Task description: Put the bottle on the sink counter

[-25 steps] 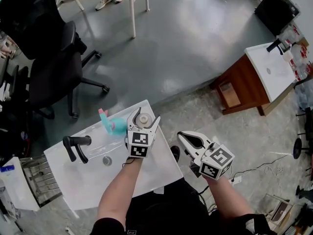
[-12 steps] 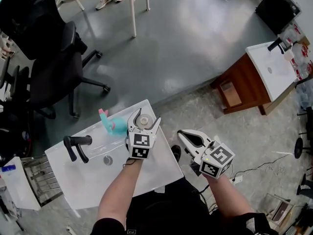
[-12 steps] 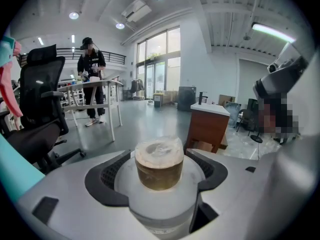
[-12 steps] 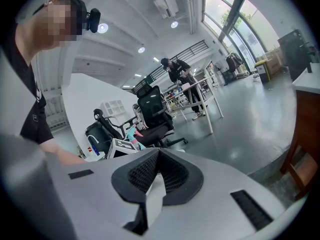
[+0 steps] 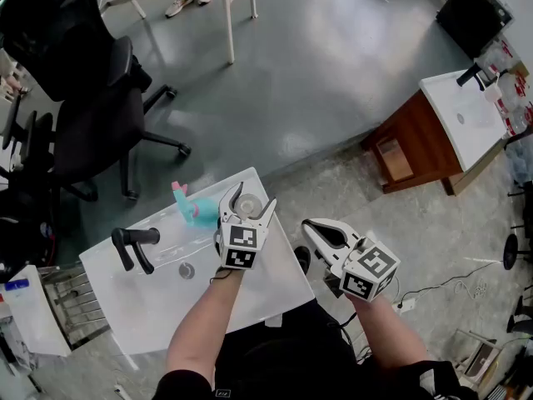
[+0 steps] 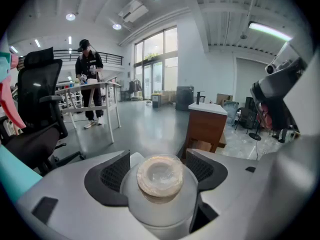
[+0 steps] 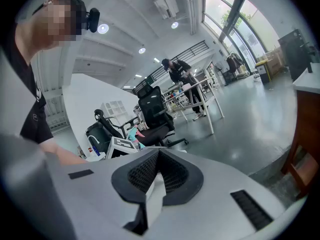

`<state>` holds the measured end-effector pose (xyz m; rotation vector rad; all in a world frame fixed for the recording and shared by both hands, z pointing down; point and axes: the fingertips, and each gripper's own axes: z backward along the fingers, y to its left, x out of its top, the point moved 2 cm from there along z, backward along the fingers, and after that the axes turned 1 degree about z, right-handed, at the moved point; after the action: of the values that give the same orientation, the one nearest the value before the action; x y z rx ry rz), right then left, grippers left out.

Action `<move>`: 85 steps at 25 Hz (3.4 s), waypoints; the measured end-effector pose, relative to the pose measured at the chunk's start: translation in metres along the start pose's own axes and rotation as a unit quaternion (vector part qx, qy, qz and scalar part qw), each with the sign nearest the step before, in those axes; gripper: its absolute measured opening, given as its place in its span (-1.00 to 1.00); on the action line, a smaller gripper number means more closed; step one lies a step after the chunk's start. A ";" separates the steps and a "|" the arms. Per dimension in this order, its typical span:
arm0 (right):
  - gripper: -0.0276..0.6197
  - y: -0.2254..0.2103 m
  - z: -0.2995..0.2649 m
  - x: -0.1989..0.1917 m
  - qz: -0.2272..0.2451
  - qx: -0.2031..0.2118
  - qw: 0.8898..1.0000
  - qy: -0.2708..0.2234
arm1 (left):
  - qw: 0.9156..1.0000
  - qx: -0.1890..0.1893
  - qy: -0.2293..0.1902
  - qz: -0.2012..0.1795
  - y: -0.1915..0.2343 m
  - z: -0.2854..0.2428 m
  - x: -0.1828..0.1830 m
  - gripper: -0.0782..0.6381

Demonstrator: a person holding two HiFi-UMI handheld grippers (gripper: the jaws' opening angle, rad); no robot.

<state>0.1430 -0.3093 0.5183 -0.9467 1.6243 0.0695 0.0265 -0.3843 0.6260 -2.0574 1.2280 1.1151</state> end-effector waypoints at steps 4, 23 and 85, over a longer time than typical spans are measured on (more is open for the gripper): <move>-0.87 0.004 0.001 0.000 0.001 -0.001 1.000 -0.001 | 1.000 -0.003 0.001 -0.001 -0.001 0.005 0.003 0.15; -0.87 0.051 0.021 0.024 0.021 -0.008 0.999 -0.034 | 0.999 -0.004 -0.045 -0.023 -0.007 0.076 0.053 0.15; -0.88 0.187 0.117 0.065 0.139 -0.002 0.980 -0.140 | 0.975 -0.061 -0.212 -0.010 -0.008 0.356 0.114 -0.76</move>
<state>0.1249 -0.1577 0.3461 -0.6733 1.4818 0.3816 -0.0774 -0.1716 0.3364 -1.7801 0.9419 1.5547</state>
